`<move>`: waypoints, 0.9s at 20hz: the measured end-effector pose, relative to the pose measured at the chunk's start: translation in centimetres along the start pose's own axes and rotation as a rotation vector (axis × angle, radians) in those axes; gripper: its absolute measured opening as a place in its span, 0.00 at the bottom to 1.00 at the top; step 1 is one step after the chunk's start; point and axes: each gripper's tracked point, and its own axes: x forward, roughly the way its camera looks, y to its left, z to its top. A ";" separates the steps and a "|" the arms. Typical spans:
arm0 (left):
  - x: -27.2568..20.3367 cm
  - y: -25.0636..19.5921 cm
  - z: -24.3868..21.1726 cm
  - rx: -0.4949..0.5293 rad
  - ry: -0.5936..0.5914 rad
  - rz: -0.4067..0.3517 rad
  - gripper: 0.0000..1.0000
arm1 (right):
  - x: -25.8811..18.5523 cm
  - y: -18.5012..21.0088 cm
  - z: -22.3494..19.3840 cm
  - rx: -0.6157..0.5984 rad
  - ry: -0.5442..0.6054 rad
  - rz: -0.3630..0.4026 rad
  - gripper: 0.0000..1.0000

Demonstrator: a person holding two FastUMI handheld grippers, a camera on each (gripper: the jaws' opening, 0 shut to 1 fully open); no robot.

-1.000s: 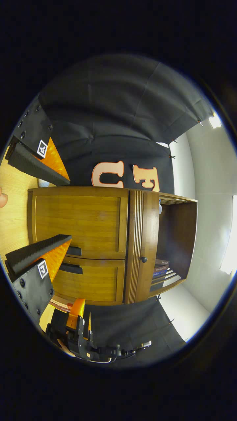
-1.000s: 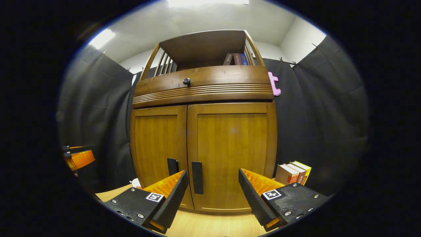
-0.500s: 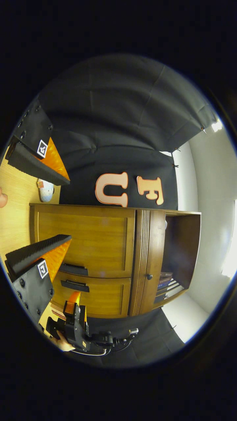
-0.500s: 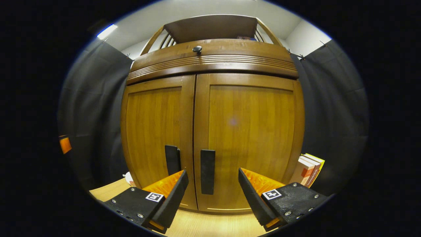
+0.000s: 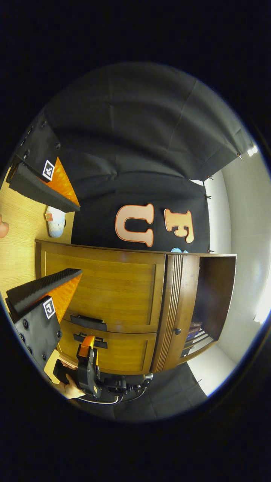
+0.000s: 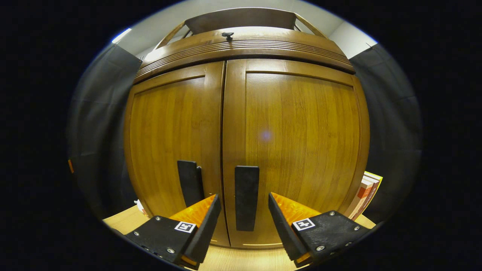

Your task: Open the right door of the double-door shoe cabinet with the right hand, and open the left door with the left hand.

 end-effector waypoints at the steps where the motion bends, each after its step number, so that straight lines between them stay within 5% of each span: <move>1: 0.1 0.1 -0.1 -0.004 0.006 0.000 0.93 | 0.2 0.0 -0.2 0.003 0.004 0.001 0.74; 4: 0.1 0.4 -0.6 -0.011 0.019 0.008 0.93 | 0.8 0.2 -0.4 0.005 0.008 0.005 0.70; 6: 0.2 0.6 -0.7 -0.005 0.025 0.017 0.93 | 1.1 0.4 -0.7 0.011 0.013 0.011 0.50; 12: 0.3 0.6 -0.4 0.020 0.023 0.032 0.96 | 1.1 0.1 -0.7 0.036 0.014 -0.001 0.30; 18: 0.1 0.2 0.1 0.018 0.026 0.028 0.93 | -0.5 0.2 -0.8 0.077 0.001 0.030 0.28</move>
